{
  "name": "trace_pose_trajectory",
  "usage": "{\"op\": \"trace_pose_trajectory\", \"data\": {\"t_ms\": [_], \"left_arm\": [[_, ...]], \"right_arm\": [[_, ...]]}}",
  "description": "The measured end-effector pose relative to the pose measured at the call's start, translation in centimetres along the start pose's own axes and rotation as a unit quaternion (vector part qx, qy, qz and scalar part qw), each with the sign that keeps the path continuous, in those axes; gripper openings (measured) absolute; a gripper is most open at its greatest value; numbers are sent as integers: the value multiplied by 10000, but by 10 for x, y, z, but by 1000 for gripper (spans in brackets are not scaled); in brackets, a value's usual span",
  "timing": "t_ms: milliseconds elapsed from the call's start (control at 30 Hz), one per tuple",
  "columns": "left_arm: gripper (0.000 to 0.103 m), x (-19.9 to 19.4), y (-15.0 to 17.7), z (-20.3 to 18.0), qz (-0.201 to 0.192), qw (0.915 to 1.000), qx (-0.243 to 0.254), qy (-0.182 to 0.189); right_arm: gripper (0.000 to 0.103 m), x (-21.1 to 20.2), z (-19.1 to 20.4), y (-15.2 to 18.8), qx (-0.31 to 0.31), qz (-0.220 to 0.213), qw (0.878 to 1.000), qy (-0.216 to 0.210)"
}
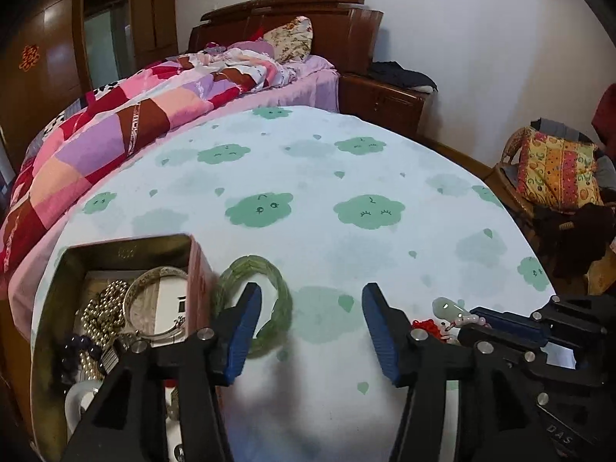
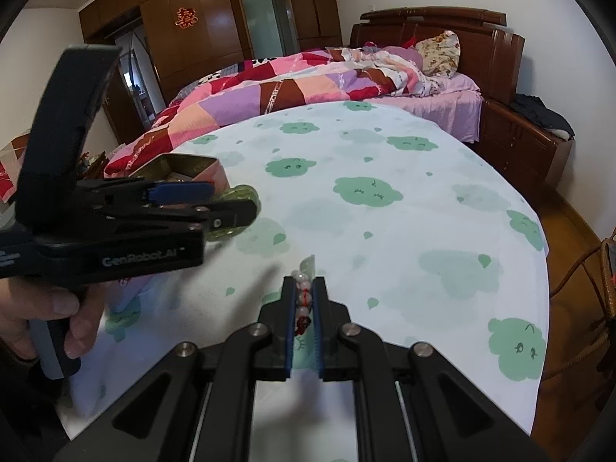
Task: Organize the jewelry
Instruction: 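Grasp the green jade bangle with the left gripper while the right holds the pendant, then carry the green jade bangle and red pendant over the tin with both grippers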
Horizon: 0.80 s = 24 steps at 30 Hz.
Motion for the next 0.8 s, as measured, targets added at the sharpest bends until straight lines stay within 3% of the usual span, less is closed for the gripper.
{"op": "trace_pose_trajectory", "data": {"t_ms": [100, 167, 367, 500, 600, 800], "left_arm": [[48, 10, -3, 0, 133, 9999, -3, -3], [39, 18, -5, -1, 300, 9995, 29, -53], [38, 32, -6, 0, 659, 9974, -84, -282], [37, 37, -4, 0, 778, 9966, -111, -236], [8, 41, 0, -1, 877, 9959, -148, -165], [6, 17, 1, -4, 567, 9982, -156, -101]], "right_arm": [[10, 0, 0, 0, 22, 19, 10000, 0], [10, 1, 0, 0, 30, 32, 10000, -3], [10, 2, 0, 1, 26, 59, 10000, -22], [10, 2, 0, 1, 27, 63, 10000, -29], [10, 1, 0, 1, 37, 61, 10000, -31], [10, -6, 0, -3, 43, -81, 9999, -42]]}}
Point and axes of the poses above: each gripper's, at about its wrist camera, not at the fingertips, and x roughly the way its jaws point, z to its left, y to its underside, the point moved 2 cm from there along x, roughly the way its jaws point, and after that the axes turned 7 degrees about x, right-handed, at the moved point
